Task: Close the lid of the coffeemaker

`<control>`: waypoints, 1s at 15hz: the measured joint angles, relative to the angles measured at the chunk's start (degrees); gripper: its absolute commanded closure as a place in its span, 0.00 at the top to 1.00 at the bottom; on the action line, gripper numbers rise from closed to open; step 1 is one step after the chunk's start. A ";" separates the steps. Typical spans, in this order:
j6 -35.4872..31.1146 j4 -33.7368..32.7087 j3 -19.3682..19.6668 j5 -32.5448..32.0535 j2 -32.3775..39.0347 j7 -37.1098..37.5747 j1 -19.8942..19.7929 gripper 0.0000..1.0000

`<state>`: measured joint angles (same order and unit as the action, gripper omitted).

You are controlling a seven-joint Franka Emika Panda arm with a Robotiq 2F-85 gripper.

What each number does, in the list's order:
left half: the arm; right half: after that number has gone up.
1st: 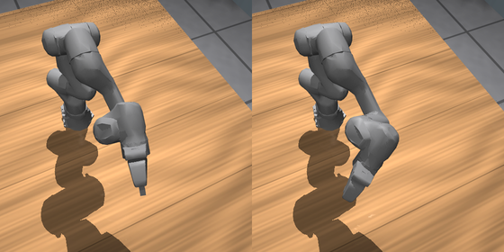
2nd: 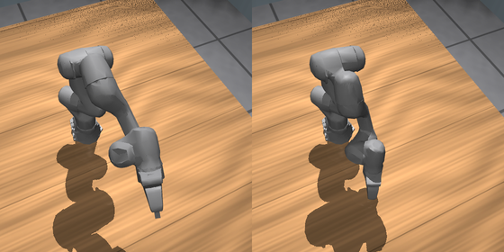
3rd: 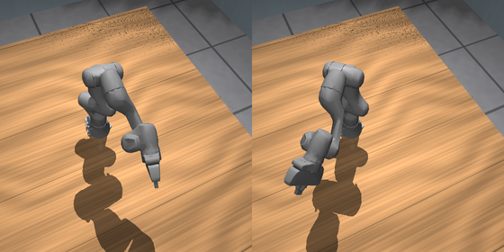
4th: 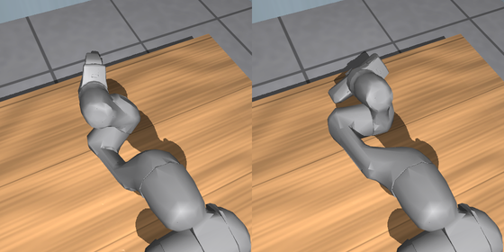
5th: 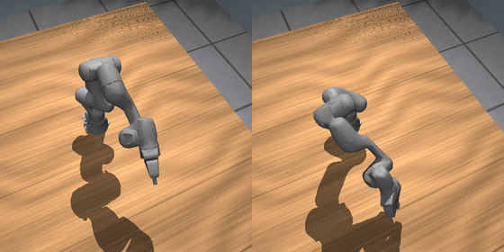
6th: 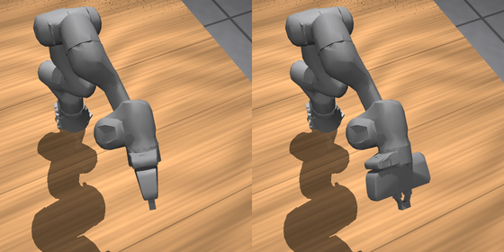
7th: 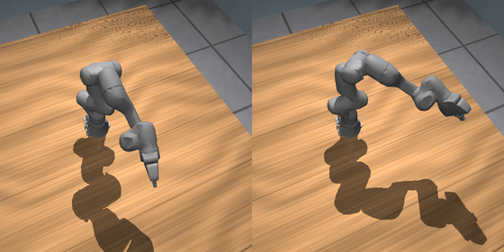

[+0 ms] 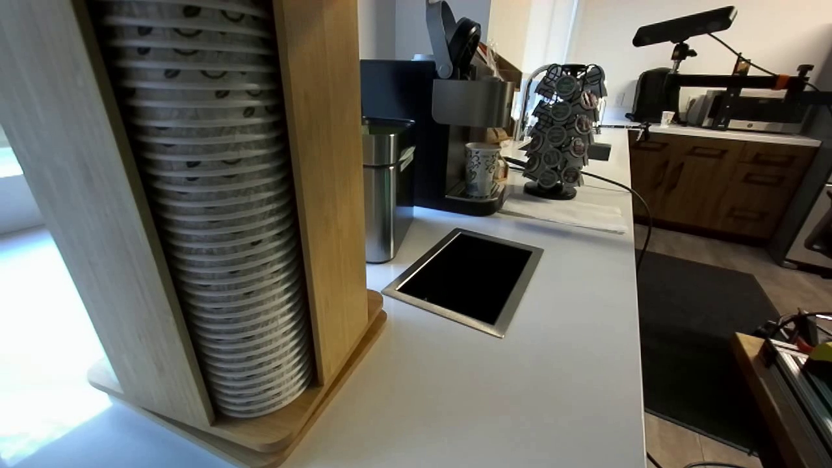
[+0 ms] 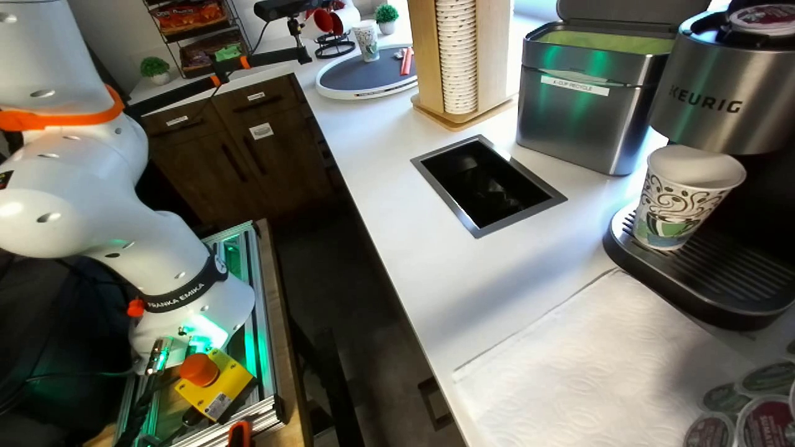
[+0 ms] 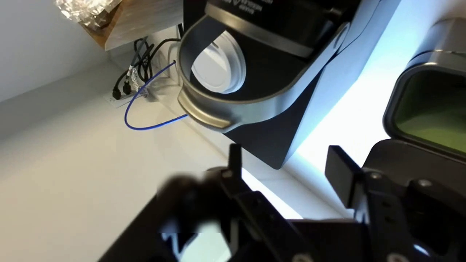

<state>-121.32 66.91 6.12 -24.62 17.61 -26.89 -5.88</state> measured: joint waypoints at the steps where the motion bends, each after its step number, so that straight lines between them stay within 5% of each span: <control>1: -0.19 -2.54 0.12 0.00 2.12 0.31 -0.08 0.21; 4: -0.44 -9.13 0.65 0.00 7.49 1.25 -0.10 0.01; 15: -1.08 -23.90 5.08 -0.10 20.23 3.64 -0.34 0.00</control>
<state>-122.40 43.01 11.20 -24.71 37.84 -23.25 -6.22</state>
